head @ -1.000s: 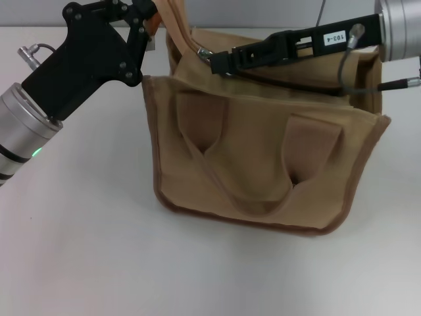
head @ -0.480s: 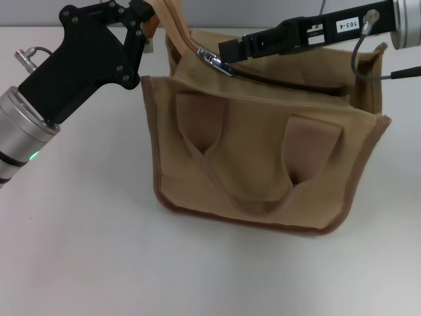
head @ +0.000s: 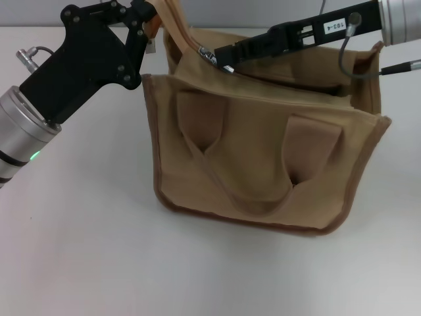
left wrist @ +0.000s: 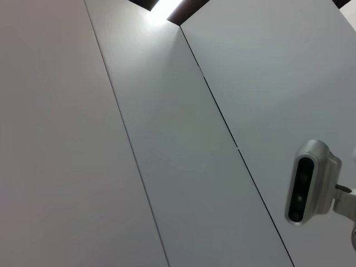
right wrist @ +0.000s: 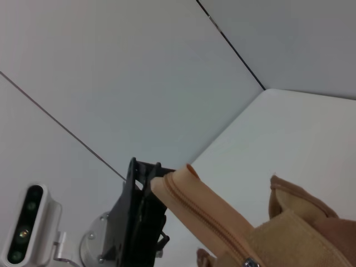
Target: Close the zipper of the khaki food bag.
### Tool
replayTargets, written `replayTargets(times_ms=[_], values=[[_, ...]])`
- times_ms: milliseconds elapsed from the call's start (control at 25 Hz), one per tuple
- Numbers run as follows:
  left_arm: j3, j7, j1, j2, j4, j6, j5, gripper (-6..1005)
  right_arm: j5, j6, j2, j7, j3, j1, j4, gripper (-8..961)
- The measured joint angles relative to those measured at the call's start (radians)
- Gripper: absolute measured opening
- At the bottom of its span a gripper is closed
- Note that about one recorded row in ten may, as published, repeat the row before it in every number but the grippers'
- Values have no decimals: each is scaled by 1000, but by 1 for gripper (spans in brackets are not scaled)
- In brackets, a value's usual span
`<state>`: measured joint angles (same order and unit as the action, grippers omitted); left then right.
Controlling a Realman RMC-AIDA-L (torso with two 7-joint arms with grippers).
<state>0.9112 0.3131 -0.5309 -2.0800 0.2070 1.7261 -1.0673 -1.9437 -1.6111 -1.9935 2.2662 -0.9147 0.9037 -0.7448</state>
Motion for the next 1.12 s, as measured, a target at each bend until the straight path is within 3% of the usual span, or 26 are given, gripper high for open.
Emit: replayTargets(times_ms=[360, 680, 920, 1120], values=[[13, 0, -6, 0, -1, 1, 0, 1, -1, -1, -14, 1, -25, 22, 16, 410], [19, 0, -6, 0, -2, 1, 3, 1, -3, 0, -15, 29, -38, 29, 21, 406], [22, 0, -6, 0, -2, 1, 3, 1, -12, 4, -15, 42, -48, 29, 22, 217], [21, 0, -6, 0, -2, 1, 4, 1, -15, -4, -16, 63, -49, 32, 19, 130]])
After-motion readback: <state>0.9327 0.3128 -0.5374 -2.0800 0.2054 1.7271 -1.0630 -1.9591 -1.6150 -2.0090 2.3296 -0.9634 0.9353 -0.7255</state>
